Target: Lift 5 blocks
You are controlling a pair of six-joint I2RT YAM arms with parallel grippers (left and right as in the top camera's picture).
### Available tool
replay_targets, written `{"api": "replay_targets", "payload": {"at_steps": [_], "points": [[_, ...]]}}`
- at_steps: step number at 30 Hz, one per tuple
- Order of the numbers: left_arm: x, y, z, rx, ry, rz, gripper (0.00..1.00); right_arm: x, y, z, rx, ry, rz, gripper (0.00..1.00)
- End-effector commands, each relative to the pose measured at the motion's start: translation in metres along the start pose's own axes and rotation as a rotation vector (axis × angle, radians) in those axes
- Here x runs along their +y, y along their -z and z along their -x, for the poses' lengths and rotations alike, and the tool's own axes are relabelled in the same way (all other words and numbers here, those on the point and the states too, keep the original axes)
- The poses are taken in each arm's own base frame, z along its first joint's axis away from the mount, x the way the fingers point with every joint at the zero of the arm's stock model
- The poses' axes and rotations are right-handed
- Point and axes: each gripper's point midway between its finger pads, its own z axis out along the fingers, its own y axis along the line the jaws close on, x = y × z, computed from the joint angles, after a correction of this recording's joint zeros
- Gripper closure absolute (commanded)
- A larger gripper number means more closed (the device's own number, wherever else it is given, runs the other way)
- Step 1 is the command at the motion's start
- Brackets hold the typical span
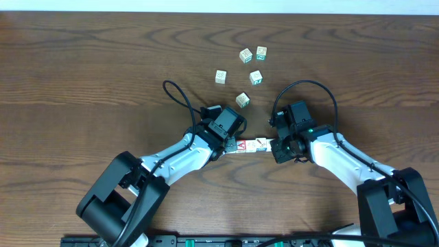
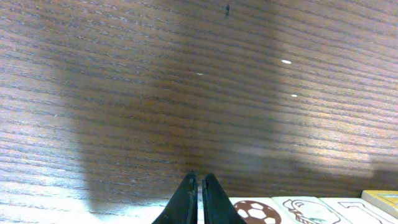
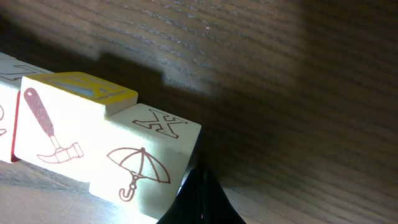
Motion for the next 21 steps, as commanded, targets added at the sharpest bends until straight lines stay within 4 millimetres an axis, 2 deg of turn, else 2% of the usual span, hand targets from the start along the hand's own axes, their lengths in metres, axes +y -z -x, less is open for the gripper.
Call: {"api": "replay_targets", "payload": {"at_steps": [1, 10, 13, 21], "points": [[-0.013, -0.003, -0.014, 0.046, -0.026, -0.051, 0.92, 0.030, -0.004, -0.004, 0.017, 0.012, 0.136, 0.99], [-0.010, -0.003, -0.019, 0.067, -0.124, -0.044, 0.92, 0.030, -0.004, -0.002, 0.011, 0.014, 0.133, 0.99], [0.000, -0.003, -0.017, 0.055, -0.126, 0.006, 0.89, 0.030, -0.004, -0.002, 0.011, 0.014, 0.133, 0.99], [0.001, -0.003, -0.018, 0.058, -0.128, 0.010, 0.87, 0.030, -0.004, -0.002, 0.011, 0.014, 0.133, 0.99]]}}
